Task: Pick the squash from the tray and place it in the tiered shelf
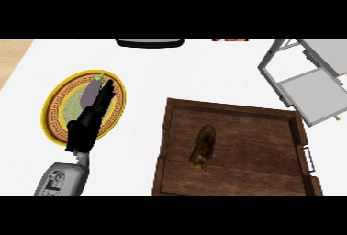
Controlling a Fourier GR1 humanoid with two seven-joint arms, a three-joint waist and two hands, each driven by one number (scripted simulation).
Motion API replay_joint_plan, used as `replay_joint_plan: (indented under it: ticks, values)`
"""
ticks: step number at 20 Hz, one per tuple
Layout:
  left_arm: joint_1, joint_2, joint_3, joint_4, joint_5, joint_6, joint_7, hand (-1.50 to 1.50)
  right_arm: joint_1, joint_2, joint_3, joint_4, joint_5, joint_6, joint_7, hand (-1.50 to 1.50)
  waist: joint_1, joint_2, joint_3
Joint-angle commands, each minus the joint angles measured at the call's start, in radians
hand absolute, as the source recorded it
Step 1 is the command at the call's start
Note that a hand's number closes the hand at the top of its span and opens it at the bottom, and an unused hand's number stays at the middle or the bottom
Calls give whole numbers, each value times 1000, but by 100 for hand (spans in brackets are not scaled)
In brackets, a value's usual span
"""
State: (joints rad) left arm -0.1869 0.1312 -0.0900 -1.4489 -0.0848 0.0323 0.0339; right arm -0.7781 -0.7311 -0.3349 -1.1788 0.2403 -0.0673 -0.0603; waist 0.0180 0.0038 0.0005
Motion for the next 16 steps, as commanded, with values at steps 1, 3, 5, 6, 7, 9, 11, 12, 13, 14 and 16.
replay_joint_plan:
  ticks: [1,3,5,6,7,9,11,12,13,14,16]
  values:
    - [-24,-22,0,30,-22,19,3,0,-54,8,-34,147,-39,8,-124,150,-6,0,0]
    - [-27,-32,-4,28,-32,25,16,0,-129,-5,4,228,3,7,-91,150,-3,0,-1]
    - [54,17,3,-71,-5,-27,26,0,-114,-30,-37,292,-25,31,-172,150,2,-1,0]
    - [32,-10,-7,-119,-7,-6,101,0,-31,4,-19,119,-41,36,-99,150,-13,-6,0]
    - [25,-64,-37,64,-66,38,-80,0,-93,9,-30,295,-11,-17,-215,150,-5,2,0]
    - [2,0,14,5,-20,-4,1,0,-46,-72,48,263,157,-100,-69,150,-3,3,-2]
    - [22,-12,7,24,-13,-14,-39,0,-67,-79,12,349,176,-174,-77,-150,6,6,-1]
    - [8,-22,-3,53,-34,-3,-60,0,-120,-113,-7,383,157,-142,-43,-150,1,5,-1]
    - [32,-21,-7,-7,-11,-22,1,0,-102,-104,-13,409,158,-157,-61,-150,4,2,0]
    - [-71,-5,42,46,5,-26,20,0,-120,-75,3,441,172,-184,-80,-150,0,4,0]
    - [0,-12,22,26,-8,-24,-9,0,-125,-101,-11,485,169,-175,-105,-150,1,2,0]
